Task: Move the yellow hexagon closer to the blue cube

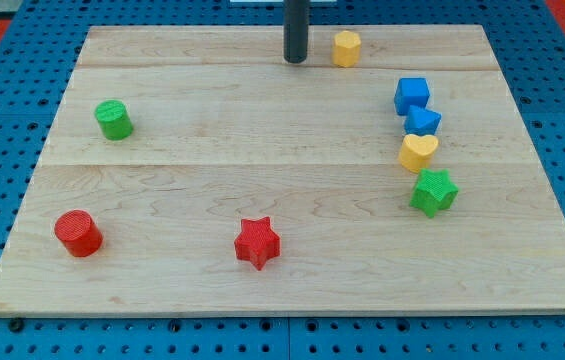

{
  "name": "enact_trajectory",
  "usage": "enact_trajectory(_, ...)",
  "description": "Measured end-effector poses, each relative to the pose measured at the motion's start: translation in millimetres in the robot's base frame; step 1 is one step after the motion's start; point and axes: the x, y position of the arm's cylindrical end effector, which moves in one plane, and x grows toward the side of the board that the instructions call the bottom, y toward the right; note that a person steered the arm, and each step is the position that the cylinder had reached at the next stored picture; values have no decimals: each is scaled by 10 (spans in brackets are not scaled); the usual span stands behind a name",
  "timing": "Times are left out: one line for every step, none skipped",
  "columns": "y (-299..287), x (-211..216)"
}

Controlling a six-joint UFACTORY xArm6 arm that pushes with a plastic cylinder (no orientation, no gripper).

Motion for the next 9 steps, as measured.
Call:
enact_trajectory(513, -323)
enact_trajectory(712, -38)
enact_trajectory(758, 132)
enact_trajectory(165, 134)
enact_trajectory(86, 488)
enact_trajectory(545, 582)
enact_trajectory(932, 513)
enact_trajectory(1016, 481)
enact_trajectory(1034, 481)
